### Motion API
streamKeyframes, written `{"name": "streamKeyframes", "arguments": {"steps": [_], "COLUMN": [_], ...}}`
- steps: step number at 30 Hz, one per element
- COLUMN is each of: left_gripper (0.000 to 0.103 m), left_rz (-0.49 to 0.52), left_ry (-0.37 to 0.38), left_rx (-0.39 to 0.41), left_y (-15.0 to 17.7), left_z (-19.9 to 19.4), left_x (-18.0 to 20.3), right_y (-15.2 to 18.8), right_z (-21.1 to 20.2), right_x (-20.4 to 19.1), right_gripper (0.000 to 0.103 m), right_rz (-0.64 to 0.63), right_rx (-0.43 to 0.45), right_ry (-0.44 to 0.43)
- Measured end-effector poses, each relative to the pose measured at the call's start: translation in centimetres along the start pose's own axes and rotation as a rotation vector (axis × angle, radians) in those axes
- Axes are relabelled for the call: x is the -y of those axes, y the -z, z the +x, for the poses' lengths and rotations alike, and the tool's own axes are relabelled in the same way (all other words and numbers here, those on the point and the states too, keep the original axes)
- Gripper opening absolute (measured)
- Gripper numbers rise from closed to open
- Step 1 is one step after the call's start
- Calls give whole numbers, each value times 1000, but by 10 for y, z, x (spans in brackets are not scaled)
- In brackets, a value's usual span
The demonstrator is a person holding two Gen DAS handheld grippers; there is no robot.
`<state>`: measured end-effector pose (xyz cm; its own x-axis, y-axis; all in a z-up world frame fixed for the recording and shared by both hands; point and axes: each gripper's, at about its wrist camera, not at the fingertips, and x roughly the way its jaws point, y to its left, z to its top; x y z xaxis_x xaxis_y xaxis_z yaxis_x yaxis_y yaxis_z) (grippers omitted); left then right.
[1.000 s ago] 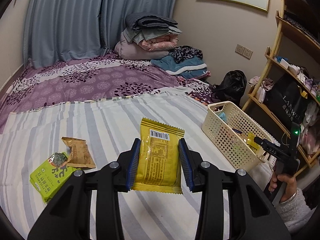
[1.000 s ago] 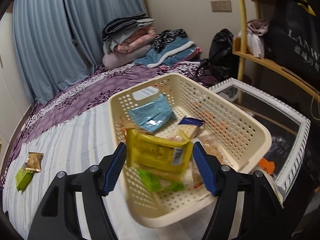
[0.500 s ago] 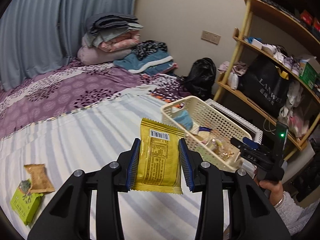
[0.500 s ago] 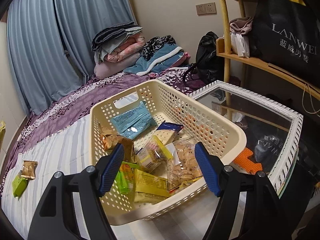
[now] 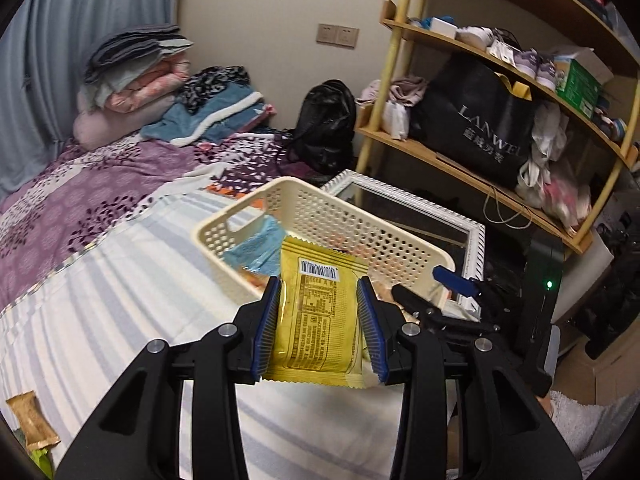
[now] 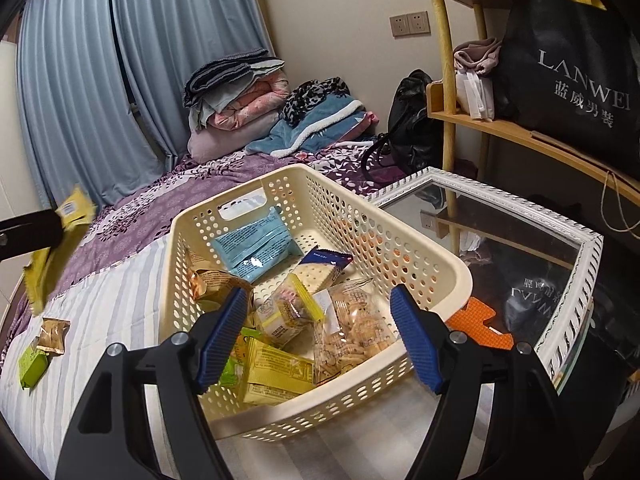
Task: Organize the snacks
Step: 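Lower the yellow packet over the basket and open the left tool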
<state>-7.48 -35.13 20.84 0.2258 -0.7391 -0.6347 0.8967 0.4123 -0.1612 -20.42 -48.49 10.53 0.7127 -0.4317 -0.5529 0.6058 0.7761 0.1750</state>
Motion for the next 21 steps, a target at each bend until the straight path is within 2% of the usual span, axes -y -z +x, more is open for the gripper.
{"name": "streamKeyframes", "arguments": {"steps": [5,6,7,8,10,13,21], "left_gripper": [42,56,86,100,100,100,100], "left_rz": [23,20,13,2,-22,-62,-177], "left_ry": [55,71,85,88,89,71,-49], "left_rx": [-16,-18,-16,-5,31,22,55], "left_y": [-9,-11,-13,-13,-13,-10,1], "left_z": [26,31,34,35,34,32,4], "left_x": [20,21,22,22,21,11,-29], "right_y": [1,1,1,1,1,1,1], "right_z": [-3,-3,-4,-3,-4,-5,-7], "right_x": [0,0,-1,-1,-2,-4,-11], "right_gripper": [75,76,76,78,82,84,84], "right_rz": [-14,-15,-15,-14,-11,-13,-12], "right_rx": [6,7,8,9,12,17,16], "right_ry": [-1,-2,-3,-5,-7,-5,-11]}}
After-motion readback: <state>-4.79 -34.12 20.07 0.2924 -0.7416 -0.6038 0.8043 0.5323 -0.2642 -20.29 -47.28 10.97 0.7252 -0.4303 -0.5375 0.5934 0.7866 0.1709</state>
